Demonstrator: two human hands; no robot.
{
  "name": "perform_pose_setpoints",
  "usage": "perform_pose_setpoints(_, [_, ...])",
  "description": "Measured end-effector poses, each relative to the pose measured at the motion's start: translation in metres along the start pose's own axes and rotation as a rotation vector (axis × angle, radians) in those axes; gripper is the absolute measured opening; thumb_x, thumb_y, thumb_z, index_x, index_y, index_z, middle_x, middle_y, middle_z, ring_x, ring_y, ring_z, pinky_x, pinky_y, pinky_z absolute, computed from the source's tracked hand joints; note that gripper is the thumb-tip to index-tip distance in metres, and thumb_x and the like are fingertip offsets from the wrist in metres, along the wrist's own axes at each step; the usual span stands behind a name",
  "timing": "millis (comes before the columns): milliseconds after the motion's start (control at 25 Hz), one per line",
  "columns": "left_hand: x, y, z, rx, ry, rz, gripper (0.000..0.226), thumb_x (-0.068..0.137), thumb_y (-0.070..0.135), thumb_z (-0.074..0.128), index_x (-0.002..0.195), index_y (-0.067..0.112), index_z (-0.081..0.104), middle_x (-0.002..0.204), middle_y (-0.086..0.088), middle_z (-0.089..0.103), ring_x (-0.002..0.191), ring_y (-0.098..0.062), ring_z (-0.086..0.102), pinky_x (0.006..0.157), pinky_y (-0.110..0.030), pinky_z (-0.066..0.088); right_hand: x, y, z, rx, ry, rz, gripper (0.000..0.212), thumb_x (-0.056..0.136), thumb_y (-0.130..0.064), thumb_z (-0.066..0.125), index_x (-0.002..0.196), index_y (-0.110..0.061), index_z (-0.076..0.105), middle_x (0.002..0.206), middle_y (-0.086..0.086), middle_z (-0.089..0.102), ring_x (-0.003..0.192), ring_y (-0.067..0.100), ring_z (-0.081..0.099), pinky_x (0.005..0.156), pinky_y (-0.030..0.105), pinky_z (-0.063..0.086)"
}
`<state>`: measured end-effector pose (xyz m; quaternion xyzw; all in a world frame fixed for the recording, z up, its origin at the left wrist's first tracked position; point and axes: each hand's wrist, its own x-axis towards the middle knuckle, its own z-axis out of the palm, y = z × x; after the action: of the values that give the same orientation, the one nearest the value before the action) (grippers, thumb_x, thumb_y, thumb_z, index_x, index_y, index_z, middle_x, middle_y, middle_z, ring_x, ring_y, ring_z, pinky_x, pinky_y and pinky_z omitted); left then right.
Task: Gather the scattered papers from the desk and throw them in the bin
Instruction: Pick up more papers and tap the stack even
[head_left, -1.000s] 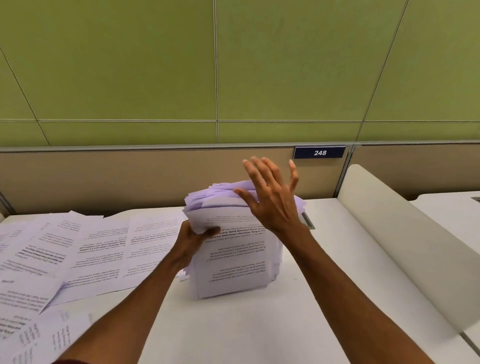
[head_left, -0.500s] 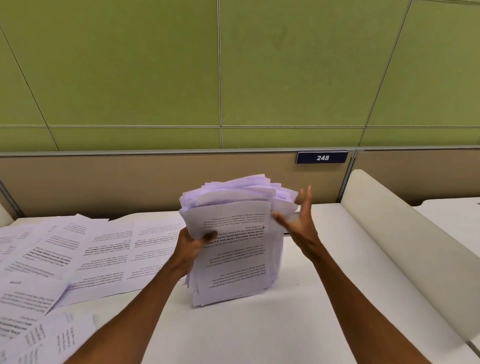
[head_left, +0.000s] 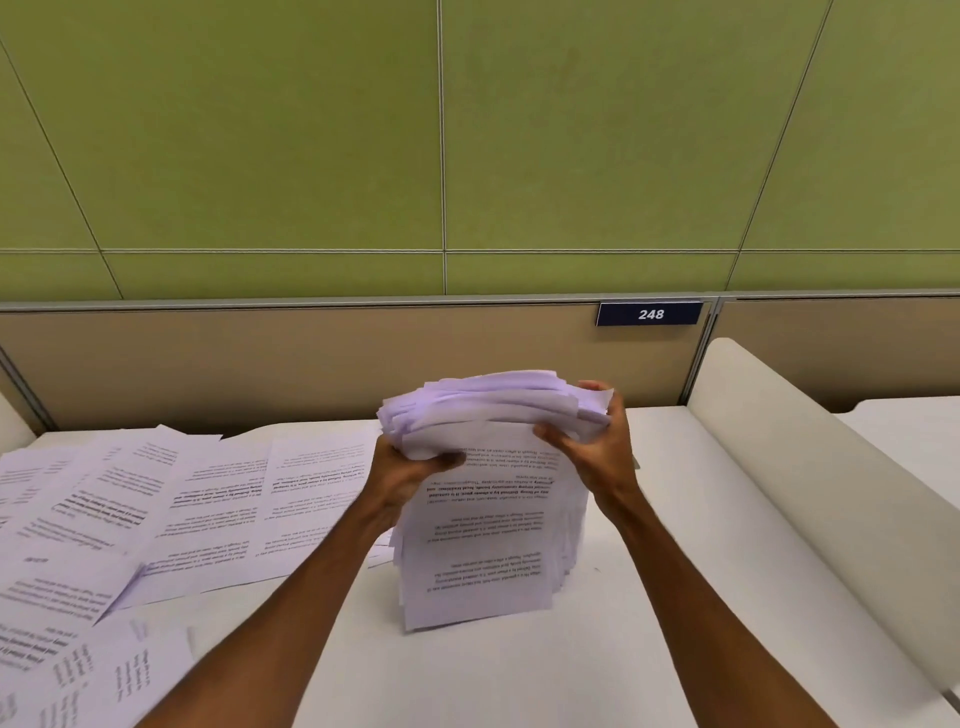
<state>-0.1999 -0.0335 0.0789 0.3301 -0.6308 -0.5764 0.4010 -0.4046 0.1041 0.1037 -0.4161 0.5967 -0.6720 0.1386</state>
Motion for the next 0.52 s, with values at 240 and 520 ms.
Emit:
perform_pose_setpoints(240, [-0.007, -0.001, 0.010, -0.036, 0.020, 0.009, 0.052, 0.045, 0.025, 0.090, 0.092, 0.025, 0.068, 0.089, 0.001, 0.071, 0.085, -0.020, 0.064, 0.077, -0.041, 0.055, -0.003, 0.018, -0.013, 0.065, -0.064, 0.086, 0.111, 0.044, -0.064, 0.085, 0.133, -0.016, 0.039, 0.112, -0.005, 0.060, 0.092, -0.003, 0.065, 0.070, 0.017, 0.056])
perform_pose_setpoints(520, [-0.002, 0.028, 0.018, -0.023, 0.110, 0.119, 0.036, 0.060, 0.015, 0.089, 0.088, 0.018, 0.068, 0.079, -0.001, 0.069, 0.066, -0.005, 0.065, 0.061, -0.028, 0.056, -0.003, 0.035, -0.013, -0.027, -0.086, 0.125, 0.040, 0.059, -0.015, 0.088, 0.089, -0.027, 0.065, 0.080, -0.025, 0.072, 0.076, 0.000, 0.069, 0.063, 0.017, 0.056])
